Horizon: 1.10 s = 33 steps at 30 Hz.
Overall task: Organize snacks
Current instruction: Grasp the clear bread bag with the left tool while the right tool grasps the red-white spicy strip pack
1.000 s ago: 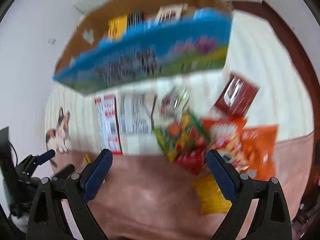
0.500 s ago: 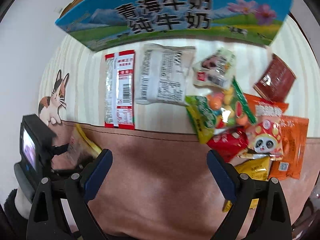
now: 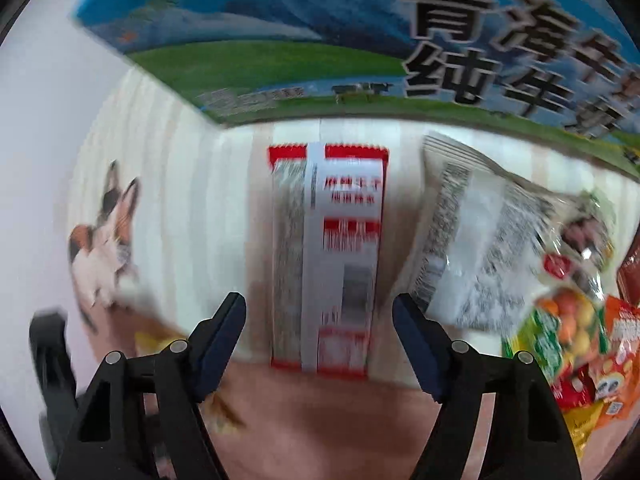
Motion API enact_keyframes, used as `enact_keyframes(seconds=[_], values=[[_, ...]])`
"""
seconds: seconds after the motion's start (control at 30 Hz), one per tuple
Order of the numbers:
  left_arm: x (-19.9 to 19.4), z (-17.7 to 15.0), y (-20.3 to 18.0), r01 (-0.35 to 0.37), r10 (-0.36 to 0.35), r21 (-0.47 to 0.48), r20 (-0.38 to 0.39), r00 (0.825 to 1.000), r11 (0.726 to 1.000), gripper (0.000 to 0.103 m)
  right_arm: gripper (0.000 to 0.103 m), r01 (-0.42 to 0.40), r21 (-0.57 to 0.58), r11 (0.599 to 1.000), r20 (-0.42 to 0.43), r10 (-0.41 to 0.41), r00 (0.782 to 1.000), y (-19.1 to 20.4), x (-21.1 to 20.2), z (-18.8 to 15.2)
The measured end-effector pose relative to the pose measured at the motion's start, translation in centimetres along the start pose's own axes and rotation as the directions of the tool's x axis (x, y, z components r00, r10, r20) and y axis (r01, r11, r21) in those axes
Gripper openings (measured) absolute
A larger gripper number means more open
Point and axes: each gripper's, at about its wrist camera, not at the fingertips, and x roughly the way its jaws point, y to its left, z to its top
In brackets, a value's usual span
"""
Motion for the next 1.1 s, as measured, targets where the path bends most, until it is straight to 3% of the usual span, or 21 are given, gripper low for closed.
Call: enact_keyframes(seconds=[0.13,0.3,0.4,0.57,0.73,0.9,1.1], values=[[0.8,-0.8,0.1,0.008,-0.008,-0.012,-0.003,1.0,1.0,0.059,0.078,0.019,0.028,0.999,-0.006,-0.019,1.0,0.5,1.5,1.1],[1.0,-1.5,-1.1,0.0,0.0,-0.007,0.002,1.0,1.0,0.059,0.053,0.083,-0.018,0.996,0.004,-0.083,0.997,1.0,1.8,1.0],[1.2,-2.4,-1.0,0.001,-0.001,-0.006,-0.002,1.0,1.0,0.059,0.051,0.069,-0.072,0.995,-0.03,-0.071,0.997,1.0,1.4,-0.1],[0.9,-4.0,-3.7,-0.005,0.005,-0.005,-0.009,1.0,1.0,0.059,0.051,0.034,-0.128,0.991,-0.111,-0.048,0.993,0.1,0.8,-3.7],[2.0,-6.0,-5.4,-0.056,0.056,0.034,-0.009,0.998,0.998,0.061,0.051,0.063,-0.165,0.984,-0.177,-0.092,0.98,-1.7,1.3,-7.4],[2.6,-7.0,-7.1,-0.077,0.077,0.039,-0.009,0.997,0.996,0.065,0.068,0.042,-0.099,0.994,-0.208,-0.062,0.976,-2.5,2.3,-7.8],[3.2,-7.7,-7.9,-0.073,0.072,0.025,0.009,0.997,0.997,0.064,0.069,0.071,-0.083,0.994,-0.186,-0.086,0.979,-2.4,3.2,-7.9]])
